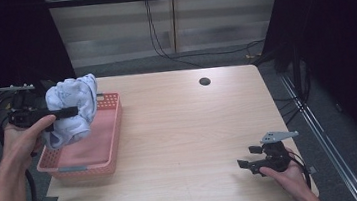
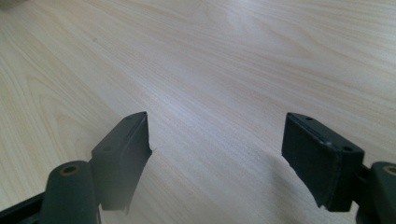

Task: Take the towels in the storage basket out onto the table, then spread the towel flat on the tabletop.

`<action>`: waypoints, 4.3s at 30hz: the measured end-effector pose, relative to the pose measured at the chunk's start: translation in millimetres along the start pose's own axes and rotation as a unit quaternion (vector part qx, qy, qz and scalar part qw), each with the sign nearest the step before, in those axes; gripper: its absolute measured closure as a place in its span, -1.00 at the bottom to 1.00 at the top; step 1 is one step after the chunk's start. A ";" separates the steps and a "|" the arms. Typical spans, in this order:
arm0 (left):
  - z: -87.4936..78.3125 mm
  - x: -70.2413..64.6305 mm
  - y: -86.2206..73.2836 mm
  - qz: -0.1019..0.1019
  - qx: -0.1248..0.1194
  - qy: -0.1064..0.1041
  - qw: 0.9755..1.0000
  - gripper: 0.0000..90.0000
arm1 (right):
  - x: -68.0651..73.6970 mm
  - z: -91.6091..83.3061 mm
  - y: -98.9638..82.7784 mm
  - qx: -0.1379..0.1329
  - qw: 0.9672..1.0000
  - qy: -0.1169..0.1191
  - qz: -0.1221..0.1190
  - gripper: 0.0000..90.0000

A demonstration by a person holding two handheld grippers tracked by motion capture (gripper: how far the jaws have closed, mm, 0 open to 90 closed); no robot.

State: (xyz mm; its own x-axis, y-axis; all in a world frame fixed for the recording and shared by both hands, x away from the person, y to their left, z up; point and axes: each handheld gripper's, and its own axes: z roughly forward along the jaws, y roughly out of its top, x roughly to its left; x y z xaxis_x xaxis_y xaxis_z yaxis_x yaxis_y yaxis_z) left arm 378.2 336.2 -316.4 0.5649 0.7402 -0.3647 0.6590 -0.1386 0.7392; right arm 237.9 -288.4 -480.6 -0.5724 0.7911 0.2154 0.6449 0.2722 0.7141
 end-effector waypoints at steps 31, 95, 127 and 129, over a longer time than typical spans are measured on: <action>9.6 -74.0 39.5 0.060 -0.034 -0.007 0.998 -0.08 | -2.2 -2.9 -1.0 0.002 1.000 0.000 -0.004 -0.49; 216.8 -184.3 -108.6 0.135 0.137 -0.121 0.974 -0.65 | 12.1 -0.9 4.1 -0.007 0.999 0.029 -0.012 -0.49; 203.8 -182.9 -137.1 0.140 0.065 -0.104 0.982 -0.03 | 68.9 75.4 71.4 0.011 0.989 0.118 -0.093 0.33; 200.8 -182.0 -135.0 0.142 0.062 -0.113 0.982 0.46 | 66.2 72.8 67.8 0.013 0.990 0.107 -0.086 0.57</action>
State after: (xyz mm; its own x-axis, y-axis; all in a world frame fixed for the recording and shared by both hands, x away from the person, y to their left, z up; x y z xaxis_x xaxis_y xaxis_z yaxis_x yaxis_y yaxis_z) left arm 286.1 88.1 -463.5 0.8208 0.4980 -0.2799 0.5062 -0.4070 0.7603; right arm 280.6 -177.7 -466.4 -0.7675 0.5987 0.2290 0.5388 0.4091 0.7365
